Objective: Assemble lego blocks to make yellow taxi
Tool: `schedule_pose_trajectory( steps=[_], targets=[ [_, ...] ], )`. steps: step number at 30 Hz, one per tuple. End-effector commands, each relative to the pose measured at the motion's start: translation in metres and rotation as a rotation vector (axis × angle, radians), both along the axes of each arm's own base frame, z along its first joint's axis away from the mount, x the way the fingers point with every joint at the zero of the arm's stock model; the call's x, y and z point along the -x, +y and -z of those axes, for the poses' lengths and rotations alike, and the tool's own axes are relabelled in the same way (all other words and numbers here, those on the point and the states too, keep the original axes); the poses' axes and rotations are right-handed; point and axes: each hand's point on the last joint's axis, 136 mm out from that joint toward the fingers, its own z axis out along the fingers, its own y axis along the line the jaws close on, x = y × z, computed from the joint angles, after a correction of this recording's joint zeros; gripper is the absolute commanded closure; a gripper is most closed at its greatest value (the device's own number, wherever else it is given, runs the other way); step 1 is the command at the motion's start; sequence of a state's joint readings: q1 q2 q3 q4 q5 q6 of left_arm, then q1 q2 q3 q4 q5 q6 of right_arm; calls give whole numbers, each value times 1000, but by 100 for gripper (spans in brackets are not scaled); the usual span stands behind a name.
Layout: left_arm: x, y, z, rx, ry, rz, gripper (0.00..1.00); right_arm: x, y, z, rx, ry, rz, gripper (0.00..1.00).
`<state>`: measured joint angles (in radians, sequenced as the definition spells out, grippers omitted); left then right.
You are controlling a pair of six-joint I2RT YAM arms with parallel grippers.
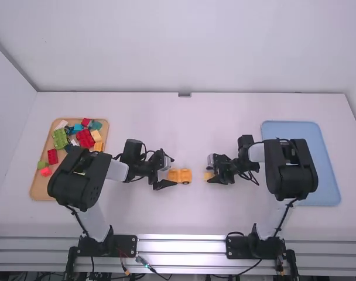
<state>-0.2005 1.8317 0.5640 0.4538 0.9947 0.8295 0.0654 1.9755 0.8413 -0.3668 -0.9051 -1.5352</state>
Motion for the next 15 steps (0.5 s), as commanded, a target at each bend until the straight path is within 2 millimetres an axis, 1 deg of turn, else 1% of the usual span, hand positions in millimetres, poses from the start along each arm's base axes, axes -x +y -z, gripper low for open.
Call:
schedule_pose_trajectory(
  steps=[1, 4, 7, 9, 12, 15],
  targets=[
    [2, -5, -4, 27, 6, 26, 1, 4, 0, 5, -2, 18, 10, 42],
    [2, -5, -5, 30, 4, 28, 1, 2, 0, 9, -2, 17, 39, 42],
    [2, -5, -5, 29, 5, 27, 1, 3, 0, 10, -2, 14, 43, 47],
    [2, -5, -5, 29, 5, 28, 1, 4, -1, 12, 12, 19, 43, 48],
    [2, -5, -5, 29, 4, 28, 1, 4, -2, 13, 23, 21, 43, 57],
    [2, -5, -4, 27, 4, 27, 1, 4, -1, 12, 12, 21, 43, 62]
  ],
)
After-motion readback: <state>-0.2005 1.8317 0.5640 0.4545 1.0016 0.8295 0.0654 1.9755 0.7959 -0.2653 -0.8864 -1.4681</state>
